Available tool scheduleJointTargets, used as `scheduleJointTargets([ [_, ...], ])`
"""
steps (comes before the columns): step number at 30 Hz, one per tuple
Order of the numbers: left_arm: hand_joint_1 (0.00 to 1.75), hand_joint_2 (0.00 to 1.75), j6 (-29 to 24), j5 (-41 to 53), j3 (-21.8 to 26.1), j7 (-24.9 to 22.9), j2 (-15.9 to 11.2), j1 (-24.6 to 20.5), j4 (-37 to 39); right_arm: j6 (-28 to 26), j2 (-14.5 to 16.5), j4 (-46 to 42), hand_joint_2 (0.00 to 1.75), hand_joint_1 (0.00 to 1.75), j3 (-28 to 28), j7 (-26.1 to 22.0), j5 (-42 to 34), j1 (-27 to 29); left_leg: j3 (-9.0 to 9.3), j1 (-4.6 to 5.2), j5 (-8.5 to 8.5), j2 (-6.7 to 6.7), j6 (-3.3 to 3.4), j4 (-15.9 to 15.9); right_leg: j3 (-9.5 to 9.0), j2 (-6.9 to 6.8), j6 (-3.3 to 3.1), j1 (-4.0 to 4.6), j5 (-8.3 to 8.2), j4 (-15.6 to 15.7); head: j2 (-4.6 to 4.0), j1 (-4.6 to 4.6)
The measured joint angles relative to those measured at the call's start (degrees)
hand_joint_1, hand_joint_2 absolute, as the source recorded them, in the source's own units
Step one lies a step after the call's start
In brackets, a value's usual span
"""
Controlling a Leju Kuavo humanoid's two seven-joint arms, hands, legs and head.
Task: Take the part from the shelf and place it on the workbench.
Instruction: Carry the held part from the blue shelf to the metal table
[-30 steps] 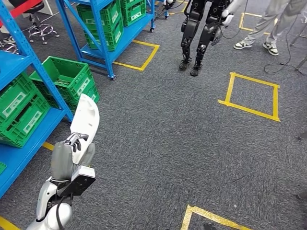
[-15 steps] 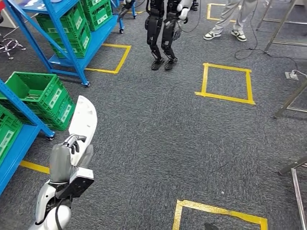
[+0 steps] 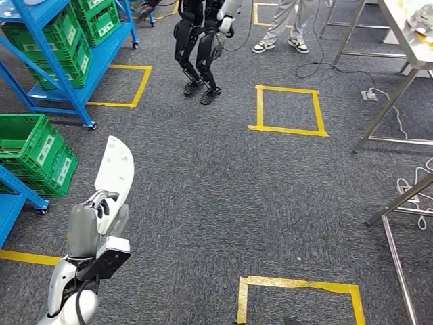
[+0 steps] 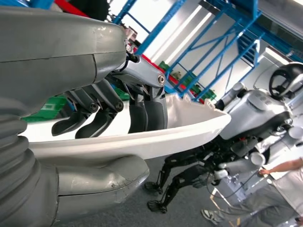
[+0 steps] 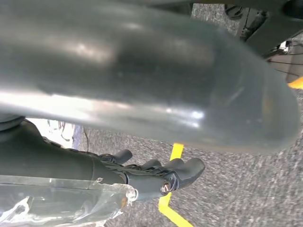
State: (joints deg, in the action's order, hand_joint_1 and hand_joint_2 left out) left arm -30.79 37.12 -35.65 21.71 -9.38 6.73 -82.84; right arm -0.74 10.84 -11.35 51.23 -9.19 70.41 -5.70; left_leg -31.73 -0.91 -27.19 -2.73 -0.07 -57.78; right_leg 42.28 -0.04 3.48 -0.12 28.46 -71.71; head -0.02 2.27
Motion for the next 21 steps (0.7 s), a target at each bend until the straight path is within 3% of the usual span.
scheduleJointTargets([
  [2, 1.75, 1.75, -0.09, 0.11, 0.00, -0.25, 0.00, -0.01, -0.01, -0.05, 0.03, 0.00, 0.00, 0.00, -0.04, 0.05, 0.10, -0.13, 0.50, 0.21, -0.44, -0.98, -0.45, -0.06, -4.43, -2.33, -0.40, 0.24, -3.23, 8.01, 0.00, 0.02],
  [4, 1.75, 1.75, -0.15, 0.19, -0.01, -0.40, -0.02, -0.01, -0.02, -0.09, 0.08, -0.01, 0.00, 0.00, -0.13, 0.08, 0.16, -0.34, 0.77, 0.51, -0.74, -1.82, -1.01, -0.08, -6.46, -3.77, -1.11, 0.63, -4.24, 11.91, 0.00, -0.08],
  [6, 1.75, 1.75, -0.14, 0.25, -0.03, -0.48, -0.04, -0.06, -0.03, -0.11, 0.09, -0.02, 0.00, 0.00, -0.20, 0.11, 0.19, -0.38, 0.94, 0.49, -0.84, -2.76, -1.65, 0.11, -6.26, -2.69, -1.92, 0.91, -4.27, 12.19, 0.00, -0.15],
  [8, 1.75, 1.75, -0.11, 0.36, -0.06, -0.55, -0.02, -0.17, -0.09, -0.12, 0.10, -0.02, 0.00, 0.00, -0.31, 0.16, 0.23, -0.32, 0.74, 0.25, -1.78, -1.76, -2.25, -0.77, -6.41, -1.38, -2.61, 0.80, -4.51, 12.66, 0.00, -0.24],
  [9, 1.75, 1.75, -0.08, 0.44, -0.07, -0.56, -0.05, -0.21, -0.12, -0.13, 0.11, -0.02, 0.00, 0.00, -0.37, 0.19, 0.27, -0.39, -0.18, 0.18, -3.09, -0.51, -2.43, -2.86, -6.57, -0.69, -2.92, 0.66, -4.64, 12.89, 0.00, -0.39],
  [11, 1.75, 1.75, 0.02, 0.56, -0.08, -0.56, -0.20, -0.21, -0.16, -0.14, 0.14, -0.02, 0.00, 0.00, -0.49, 0.27, 0.34, -0.61, -3.89, 0.18, -6.50, 1.86, -2.50, -10.06, -6.66, 0.71, -3.31, 0.58, -4.72, 12.99, 0.00, -0.73],
  [12, 1.75, 1.75, 0.10, 0.57, -0.07, -0.56, -0.27, -0.20, -0.16, -0.14, 0.16, -0.02, 0.00, 0.00, -0.53, 0.35, 0.35, -0.69, -5.91, 0.22, -7.70, 2.28, -2.50, -13.58, -6.66, 1.46, -3.40, 0.60, -4.71, 12.99, 0.00, -0.82],
  [13, 1.75, 1.75, 0.21, 0.56, -0.07, -0.56, -0.29, -0.21, -0.15, -0.14, 0.17, -0.02, 0.00, 0.00, -0.58, 0.46, 0.35, -0.69, -7.26, 0.25, -7.81, 2.44, -2.46, -15.56, -6.68, 2.23, -3.43, 0.63, -4.71, 12.99, 0.00, -0.85],
  [14, 1.75, 1.75, 0.31, 0.56, -0.07, -0.56, -0.30, -0.25, -0.15, -0.14, 0.17, -0.02, 0.00, 0.00, -0.63, 0.55, 0.36, -0.68, -7.59, 0.27, -6.72, 2.54, -2.39, -15.43, -6.72, 3.02, -3.43, 0.63, -4.72, 12.97, 0.00, -0.85],
  [15, 1.75, 1.75, 0.41, 0.56, -0.07, -0.56, -0.30, -0.33, -0.15, -0.14, 0.17, -0.02, 0.00, 0.00, -0.70, 0.61, 0.36, -0.68, -6.87, 0.26, -4.74, 2.73, -2.29, -13.28, -6.79, 3.82, -3.39, 0.61, -4.73, 12.95, 0.00, -0.85],
  [17, 1.75, 1.75, 0.53, 0.56, -0.07, -0.55, -0.29, -0.58, -0.16, -0.13, 0.17, -0.02, 0.00, 0.00, -0.87, 0.66, 0.36, -0.76, -3.62, 0.02, -0.51, 4.71, -2.14, -5.84, -6.80, 5.34, -3.09, 0.65, -4.72, 12.72, 0.00, -0.89],
  [19, 1.75, 1.75, 0.59, 0.54, -0.08, -0.54, -0.28, -0.77, -0.15, -0.11, 0.16, -0.02, 0.00, 0.00, -1.01, 0.69, 0.36, -0.91, -1.53, -0.22, 0.90, 6.70, -1.86, -1.15, -6.42, 6.53, -2.53, 0.68, -4.79, 12.51, 0.01, -0.91],
  [21, 1.75, 1.75, 0.62, 0.50, -0.07, -0.54, -0.25, -0.90, -0.14, -0.11, 0.15, -0.02, 0.00, 0.00, -1.09, 0.72, 0.36, -0.82, -1.33, -0.16, 0.83, 6.40, -1.19, -0.43, -5.94, 7.56, -1.81, 0.49, -5.05, 12.73, 0.01, -0.91],
])
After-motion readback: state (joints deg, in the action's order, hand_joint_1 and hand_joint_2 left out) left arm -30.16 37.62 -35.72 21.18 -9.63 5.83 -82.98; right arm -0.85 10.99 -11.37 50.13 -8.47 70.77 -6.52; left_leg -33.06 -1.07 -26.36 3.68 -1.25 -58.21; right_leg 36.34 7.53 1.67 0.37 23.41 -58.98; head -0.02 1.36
